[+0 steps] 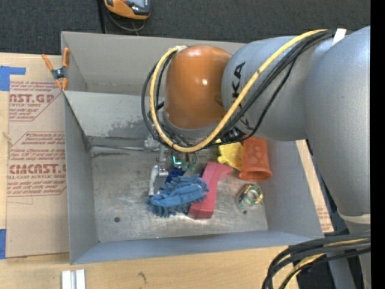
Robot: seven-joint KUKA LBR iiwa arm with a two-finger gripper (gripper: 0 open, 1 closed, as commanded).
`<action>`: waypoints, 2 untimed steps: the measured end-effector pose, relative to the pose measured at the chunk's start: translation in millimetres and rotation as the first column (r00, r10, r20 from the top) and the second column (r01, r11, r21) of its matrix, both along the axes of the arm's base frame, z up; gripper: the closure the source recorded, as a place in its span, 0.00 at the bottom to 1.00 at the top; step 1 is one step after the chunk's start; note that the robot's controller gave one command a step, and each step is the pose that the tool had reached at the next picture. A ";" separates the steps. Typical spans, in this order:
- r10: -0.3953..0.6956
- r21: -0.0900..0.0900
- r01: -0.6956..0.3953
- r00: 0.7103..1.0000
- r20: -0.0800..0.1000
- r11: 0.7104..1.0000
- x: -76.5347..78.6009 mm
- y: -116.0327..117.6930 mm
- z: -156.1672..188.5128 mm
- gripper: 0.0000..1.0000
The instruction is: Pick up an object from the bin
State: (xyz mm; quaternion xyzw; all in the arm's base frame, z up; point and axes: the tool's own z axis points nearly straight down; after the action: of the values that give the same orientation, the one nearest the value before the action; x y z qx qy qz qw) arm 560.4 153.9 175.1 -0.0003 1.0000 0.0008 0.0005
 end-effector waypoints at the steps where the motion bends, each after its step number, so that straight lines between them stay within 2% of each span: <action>1: 0.005 0.001 -0.005 1.000 0.004 1.000 -1.2 -1.1 -1.8 0.00; 2: 0.100 -0.001 -0.100 0.995 0.004 0.995 -23.5 -44.0 -61.9 0.00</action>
Offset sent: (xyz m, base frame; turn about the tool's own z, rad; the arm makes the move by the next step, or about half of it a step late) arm -0.0381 -0.0786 -0.1051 -0.1581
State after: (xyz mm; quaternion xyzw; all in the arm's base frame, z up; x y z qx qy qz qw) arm 536.9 109.9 113.3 -0.0504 0.9987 0.0007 0.0026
